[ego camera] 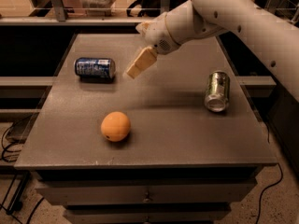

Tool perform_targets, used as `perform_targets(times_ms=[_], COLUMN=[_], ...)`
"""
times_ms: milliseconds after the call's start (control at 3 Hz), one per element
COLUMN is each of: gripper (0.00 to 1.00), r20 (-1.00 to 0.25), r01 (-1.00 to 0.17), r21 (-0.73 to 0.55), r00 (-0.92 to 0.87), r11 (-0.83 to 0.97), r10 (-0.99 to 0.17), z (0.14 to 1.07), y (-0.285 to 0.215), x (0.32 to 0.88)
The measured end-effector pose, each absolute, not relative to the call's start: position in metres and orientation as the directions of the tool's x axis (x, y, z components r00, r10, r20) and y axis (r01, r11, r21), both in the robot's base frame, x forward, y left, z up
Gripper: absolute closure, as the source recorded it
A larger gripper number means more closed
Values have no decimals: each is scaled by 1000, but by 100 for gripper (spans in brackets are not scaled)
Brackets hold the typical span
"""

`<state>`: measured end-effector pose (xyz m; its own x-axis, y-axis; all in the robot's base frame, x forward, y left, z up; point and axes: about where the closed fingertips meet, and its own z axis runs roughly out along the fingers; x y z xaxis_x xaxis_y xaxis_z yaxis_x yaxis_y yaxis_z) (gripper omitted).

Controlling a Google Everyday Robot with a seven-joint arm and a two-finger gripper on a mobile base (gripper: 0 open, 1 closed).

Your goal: Pick pepsi can

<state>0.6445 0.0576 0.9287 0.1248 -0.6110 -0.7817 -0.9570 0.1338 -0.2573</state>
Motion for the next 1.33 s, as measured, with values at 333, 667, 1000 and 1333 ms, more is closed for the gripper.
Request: perform_targets(times_ms=[333, 667, 1000, 1333], gripper=[0, 0, 0, 0], r20=[-793, -815, -835, -859], r01=[-967, -977, -984, -989], r21=[-231, -199, -174, -149], r00=[122, 123, 128, 118], r11=[110, 75, 37, 21], r10=[-598, -566, -534, -497], z=[914, 897, 883, 875], y=[80, 111, 143, 170], x=[649, 656, 662, 665])
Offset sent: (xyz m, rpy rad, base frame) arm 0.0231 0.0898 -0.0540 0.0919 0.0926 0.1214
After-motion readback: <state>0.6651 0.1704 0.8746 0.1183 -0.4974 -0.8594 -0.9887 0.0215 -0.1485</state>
